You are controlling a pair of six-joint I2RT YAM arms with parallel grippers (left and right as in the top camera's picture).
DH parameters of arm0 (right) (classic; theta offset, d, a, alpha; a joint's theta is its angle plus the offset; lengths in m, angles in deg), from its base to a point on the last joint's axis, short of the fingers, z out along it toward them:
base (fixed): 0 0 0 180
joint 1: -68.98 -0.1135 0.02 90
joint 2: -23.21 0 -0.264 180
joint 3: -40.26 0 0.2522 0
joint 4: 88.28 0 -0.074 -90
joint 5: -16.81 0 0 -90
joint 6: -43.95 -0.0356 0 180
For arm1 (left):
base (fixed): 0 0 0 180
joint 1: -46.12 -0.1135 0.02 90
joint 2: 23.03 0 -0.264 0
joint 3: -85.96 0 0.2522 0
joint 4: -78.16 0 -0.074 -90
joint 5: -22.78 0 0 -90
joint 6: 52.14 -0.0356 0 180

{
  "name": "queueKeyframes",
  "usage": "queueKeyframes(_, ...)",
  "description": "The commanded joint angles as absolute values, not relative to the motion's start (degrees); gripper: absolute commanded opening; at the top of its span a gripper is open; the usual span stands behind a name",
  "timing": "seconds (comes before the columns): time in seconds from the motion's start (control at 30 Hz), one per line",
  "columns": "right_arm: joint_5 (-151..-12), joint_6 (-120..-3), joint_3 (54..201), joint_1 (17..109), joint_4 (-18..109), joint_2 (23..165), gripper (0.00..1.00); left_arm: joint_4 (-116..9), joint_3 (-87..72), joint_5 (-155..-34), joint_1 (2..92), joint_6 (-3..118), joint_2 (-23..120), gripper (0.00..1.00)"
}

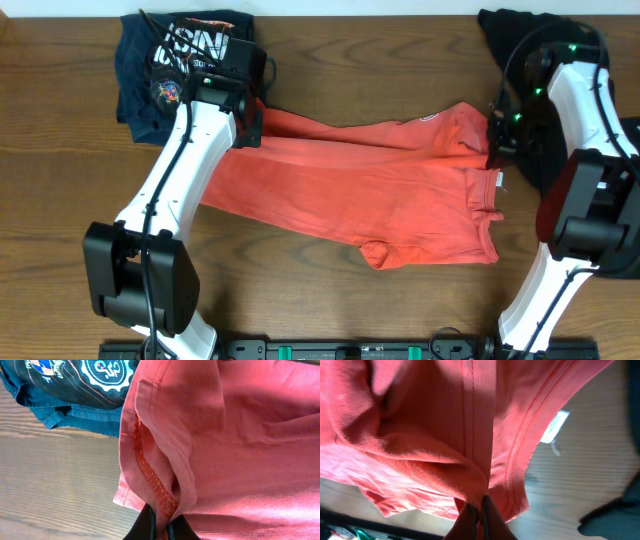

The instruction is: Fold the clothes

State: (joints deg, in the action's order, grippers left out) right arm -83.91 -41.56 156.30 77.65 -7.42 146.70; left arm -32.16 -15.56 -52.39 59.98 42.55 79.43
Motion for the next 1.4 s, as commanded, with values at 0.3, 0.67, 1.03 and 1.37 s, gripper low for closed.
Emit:
queueKeyframes(0.3,-83.97,-40.45,150.33,74.92,-5.54,146.85,0.08,-31.09,-15.21,-53.33,59.53,43.12,79.86,0.27)
queueKeyframes(0.67,-84.34,-38.66,150.44,74.96,-5.54,142.91,0.34,-27.66,-16.33,-53.31,59.29,43.07,79.75,0.88)
queueKeyframes(1.03,-90.77,-38.68,150.44,74.89,-5.52,119.70,0.77,-22.08,-22.21,-53.31,59.29,46.02,65.96,0.98)
queueKeyframes(1.37,-90.66,-44.21,149.90,72.56,-11.51,101.41,0.72,-16.51,-22.16,-53.31,59.29,49.19,51.82,0.98)
